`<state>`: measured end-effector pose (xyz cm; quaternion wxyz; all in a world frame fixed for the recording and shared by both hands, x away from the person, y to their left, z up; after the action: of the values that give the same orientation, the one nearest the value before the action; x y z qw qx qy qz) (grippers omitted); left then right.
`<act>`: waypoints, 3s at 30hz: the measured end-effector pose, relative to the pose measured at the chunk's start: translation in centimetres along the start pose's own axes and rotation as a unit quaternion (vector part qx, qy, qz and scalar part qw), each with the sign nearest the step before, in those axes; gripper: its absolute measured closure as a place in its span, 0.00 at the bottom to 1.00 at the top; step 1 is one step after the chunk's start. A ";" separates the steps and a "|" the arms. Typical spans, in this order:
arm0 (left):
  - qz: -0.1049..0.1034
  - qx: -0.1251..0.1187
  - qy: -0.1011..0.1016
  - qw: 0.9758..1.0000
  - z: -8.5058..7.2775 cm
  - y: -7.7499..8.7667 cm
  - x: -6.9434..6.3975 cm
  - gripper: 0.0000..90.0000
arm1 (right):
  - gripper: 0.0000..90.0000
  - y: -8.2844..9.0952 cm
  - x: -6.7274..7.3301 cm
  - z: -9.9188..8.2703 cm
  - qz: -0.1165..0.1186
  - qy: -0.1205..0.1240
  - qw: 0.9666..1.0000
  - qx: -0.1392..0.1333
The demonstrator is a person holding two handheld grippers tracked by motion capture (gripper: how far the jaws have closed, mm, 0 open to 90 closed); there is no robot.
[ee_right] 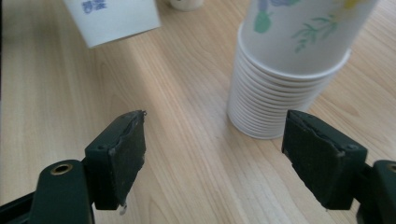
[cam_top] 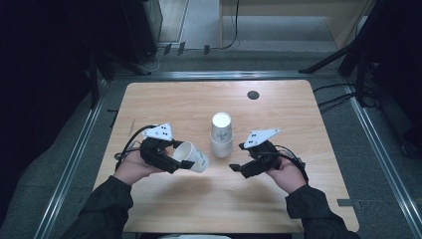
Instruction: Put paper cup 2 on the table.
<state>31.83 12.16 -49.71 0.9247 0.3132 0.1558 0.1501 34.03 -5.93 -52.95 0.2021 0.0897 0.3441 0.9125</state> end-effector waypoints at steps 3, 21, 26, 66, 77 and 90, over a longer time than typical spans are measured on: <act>0.003 0.008 0.004 1.000 -0.5 0.2 0.2 0.29 | 0.24 0.3 -0.6 -0.2 -0.012 -0.004 1.000 -0.005; 0.049 0.042 0.027 0.998 -2.7 1.3 1.8 0.29 | 0.24 0.8 -3.3 -0.5 -0.043 -0.027 0.999 -0.006; 0.058 0.048 0.034 0.997 -3.4 1.7 2.0 0.29 | 0.24 0.6 -3.5 -0.2 -0.038 -0.021 0.999 -0.008; 0.151 0.144 0.099 0.973 -9.9 4.4 4.7 0.27 | 0.24 -0.6 -5.8 0.9 -0.045 -0.026 0.999 -0.001; 0.182 0.173 0.103 0.962 -11.0 4.7 5.6 0.27 | 0.24 -0.8 -5.7 0.9 -0.044 -0.022 0.999 0.002; 0.184 0.190 0.095 0.960 -11.3 4.3 5.6 0.25 | 0.24 -0.9 -5.6 0.8 -0.043 -0.022 0.999 0.005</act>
<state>31.80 23.49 -56.65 0.7856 0.4906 0.2084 0.3141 39.59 -7.26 -53.06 0.2486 0.0961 0.3478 0.8989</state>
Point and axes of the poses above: each handheld gripper's, and its own axes: y roughly backward along the jaws, z roughly out of its top, x roughly to its left, the point moved 10 cm from there along -y, roughly forward along the jaws, and after that the axes turned 2 degrees about -z, right-handed, at the moved point
